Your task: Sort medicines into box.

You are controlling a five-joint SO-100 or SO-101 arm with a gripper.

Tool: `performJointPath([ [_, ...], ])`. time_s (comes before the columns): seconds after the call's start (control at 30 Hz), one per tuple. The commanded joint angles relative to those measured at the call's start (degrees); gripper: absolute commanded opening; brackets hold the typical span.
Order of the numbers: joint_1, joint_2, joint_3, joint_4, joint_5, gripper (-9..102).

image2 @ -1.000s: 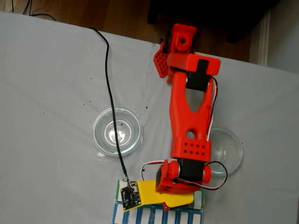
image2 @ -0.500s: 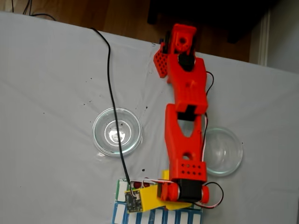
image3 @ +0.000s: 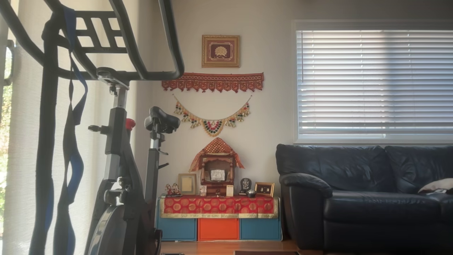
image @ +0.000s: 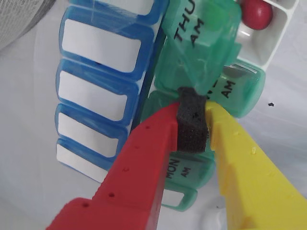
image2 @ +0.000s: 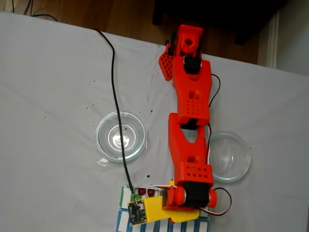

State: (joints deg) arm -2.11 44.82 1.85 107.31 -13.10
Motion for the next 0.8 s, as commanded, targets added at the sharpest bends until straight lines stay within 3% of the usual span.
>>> performJointPath([
  [0.0,1.0,12.1,2.5,1.9,-1.3,1],
  [0.43,1.0,25.9,16.4,0.3,-9.7,1],
  [0.53,0.7,33.8,29.4,-10.0,-8.1,1],
  [0.67,0.7,45.7,51.0,-30.4,-2.7,1],
  [0.77,1.8,45.7,52.1,-34.5,1.1,1],
])
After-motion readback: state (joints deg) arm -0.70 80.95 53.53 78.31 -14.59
